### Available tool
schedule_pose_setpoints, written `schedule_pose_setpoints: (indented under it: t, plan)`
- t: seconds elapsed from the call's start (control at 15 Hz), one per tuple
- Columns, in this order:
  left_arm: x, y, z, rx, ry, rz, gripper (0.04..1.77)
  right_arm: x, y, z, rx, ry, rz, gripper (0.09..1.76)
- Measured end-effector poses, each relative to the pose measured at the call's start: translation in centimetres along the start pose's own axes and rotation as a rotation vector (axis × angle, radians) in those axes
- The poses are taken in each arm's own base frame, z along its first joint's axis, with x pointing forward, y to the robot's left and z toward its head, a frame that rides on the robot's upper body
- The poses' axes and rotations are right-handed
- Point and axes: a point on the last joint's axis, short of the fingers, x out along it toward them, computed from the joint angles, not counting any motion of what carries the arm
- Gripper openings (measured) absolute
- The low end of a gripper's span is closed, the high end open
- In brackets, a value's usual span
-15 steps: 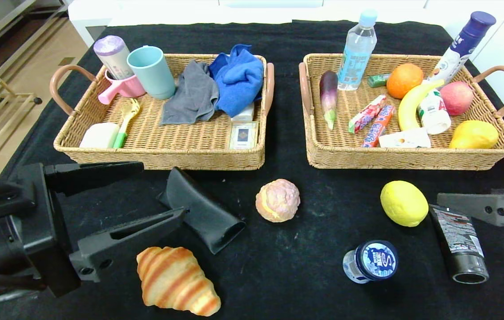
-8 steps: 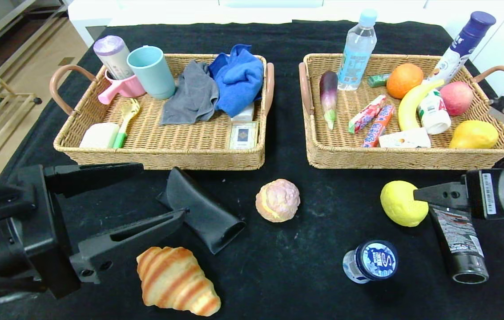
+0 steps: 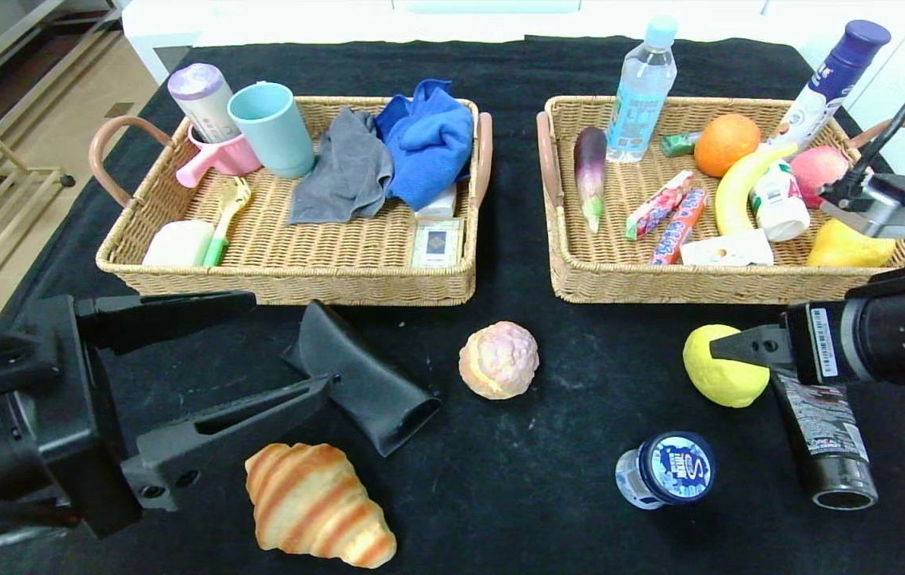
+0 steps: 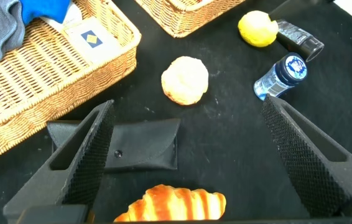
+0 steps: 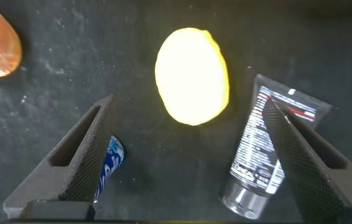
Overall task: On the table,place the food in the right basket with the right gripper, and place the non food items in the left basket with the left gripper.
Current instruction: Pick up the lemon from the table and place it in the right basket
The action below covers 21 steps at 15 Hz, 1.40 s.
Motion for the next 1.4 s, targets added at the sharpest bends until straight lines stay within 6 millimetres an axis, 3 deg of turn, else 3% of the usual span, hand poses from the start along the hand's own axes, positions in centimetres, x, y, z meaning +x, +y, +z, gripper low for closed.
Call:
schedule_pose_setpoints:
  t: [0.87,1.4]
  plan:
    - [0.0,0.0,-0.1,0.004,0.004,-0.002,1.72,4.3,0.5,0.5,0.010,0.123,-0.053,1.71]
    - [-0.3,-0.1,0.0,0.007,-0.003,-0.002,1.72,6.0,0.6,0.6,0.011,0.154,-0.068,1.71]
